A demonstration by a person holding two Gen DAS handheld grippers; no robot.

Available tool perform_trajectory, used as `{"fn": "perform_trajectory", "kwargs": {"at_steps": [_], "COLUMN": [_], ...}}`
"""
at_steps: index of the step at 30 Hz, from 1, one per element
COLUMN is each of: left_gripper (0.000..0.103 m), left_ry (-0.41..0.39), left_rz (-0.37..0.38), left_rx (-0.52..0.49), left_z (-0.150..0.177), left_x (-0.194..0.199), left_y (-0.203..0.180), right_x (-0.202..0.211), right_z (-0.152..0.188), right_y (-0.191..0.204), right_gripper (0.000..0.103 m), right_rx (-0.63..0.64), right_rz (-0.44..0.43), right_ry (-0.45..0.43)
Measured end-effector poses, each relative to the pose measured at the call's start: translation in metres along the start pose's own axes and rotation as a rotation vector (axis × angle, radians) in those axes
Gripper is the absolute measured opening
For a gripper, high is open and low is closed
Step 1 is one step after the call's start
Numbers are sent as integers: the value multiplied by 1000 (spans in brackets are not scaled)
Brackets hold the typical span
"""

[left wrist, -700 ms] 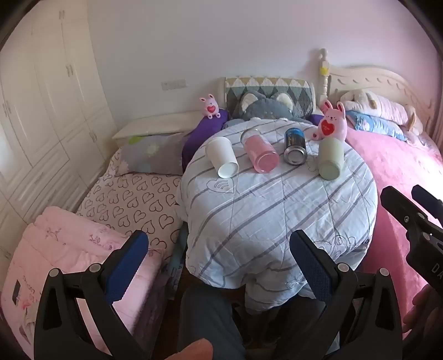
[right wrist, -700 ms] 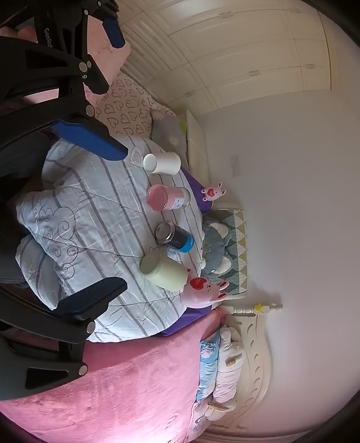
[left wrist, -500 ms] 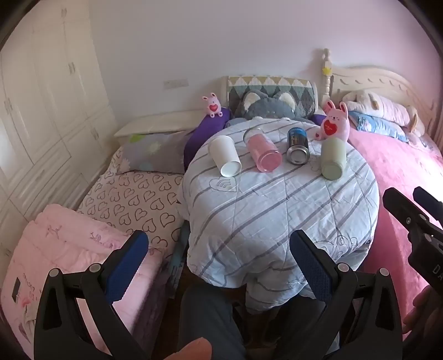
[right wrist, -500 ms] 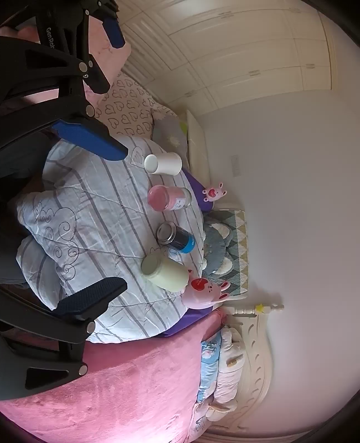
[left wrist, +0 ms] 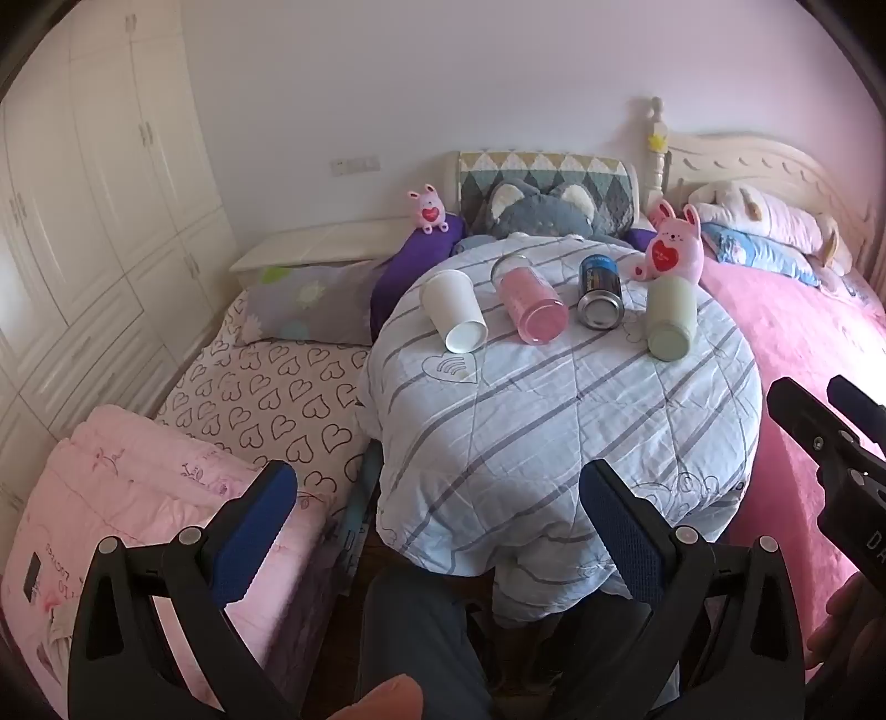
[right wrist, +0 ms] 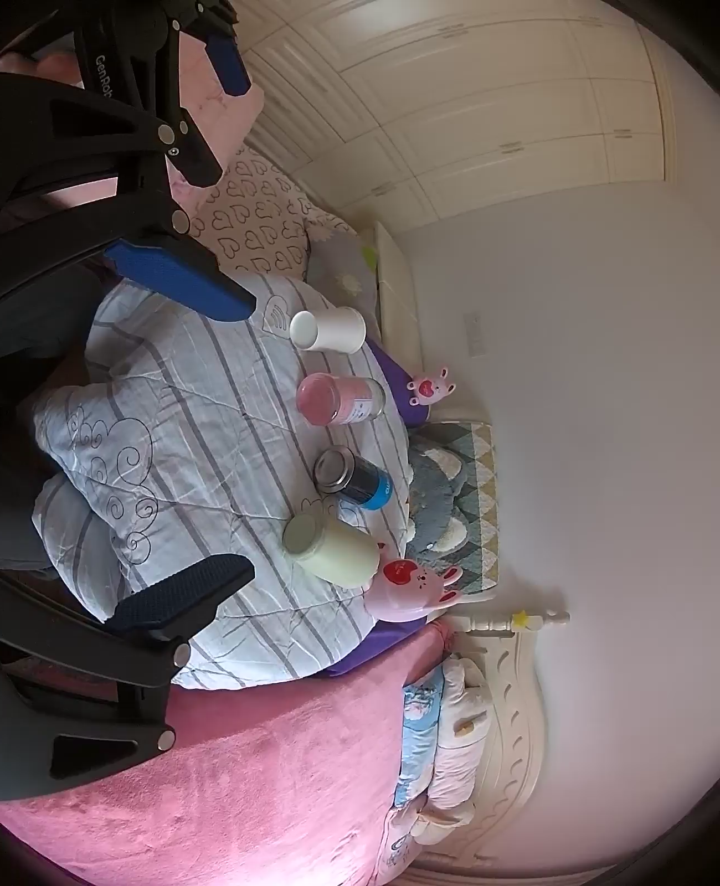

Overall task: Flip cup upright
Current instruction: 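Move the right tool toward the upside-down white paper cup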

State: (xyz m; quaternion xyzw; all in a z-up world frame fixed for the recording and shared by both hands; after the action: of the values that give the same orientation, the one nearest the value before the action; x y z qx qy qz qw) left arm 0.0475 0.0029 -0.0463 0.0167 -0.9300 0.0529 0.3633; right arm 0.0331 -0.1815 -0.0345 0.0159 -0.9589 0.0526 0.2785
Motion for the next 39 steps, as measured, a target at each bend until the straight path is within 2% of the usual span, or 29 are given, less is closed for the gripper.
{"fn": "perform_trajectory", "kwargs": {"at_steps": [18,39], "left_gripper": [103,103], "left_ry": [5,33], "left_rz": [-4,-32], "left_rx": [6,23], "left_z": [-2,-10], "left_x": [1,-21], "left_y": [9,20], "right_x": [-7,-28], "right_z": [2,-8], "right_y": [5,17], "right_gripper": [87,87], "right_rx": [2,39], "right_rz": [-11,-32], "right_ry": [8,41]}}
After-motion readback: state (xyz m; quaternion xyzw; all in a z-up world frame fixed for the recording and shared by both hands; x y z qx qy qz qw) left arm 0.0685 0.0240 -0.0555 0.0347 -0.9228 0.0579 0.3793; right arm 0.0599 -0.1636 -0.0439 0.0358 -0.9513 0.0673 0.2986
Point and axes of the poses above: each gripper's, at about its wrist camera, not at the fingertips, and x roughly against the way its jaws point, y to its left, z to its underside, the point moved 6 cm from there along -x, roughly the way its jaws point, and after that the axes turned 15 degrees about x, right-handed, at the moved point
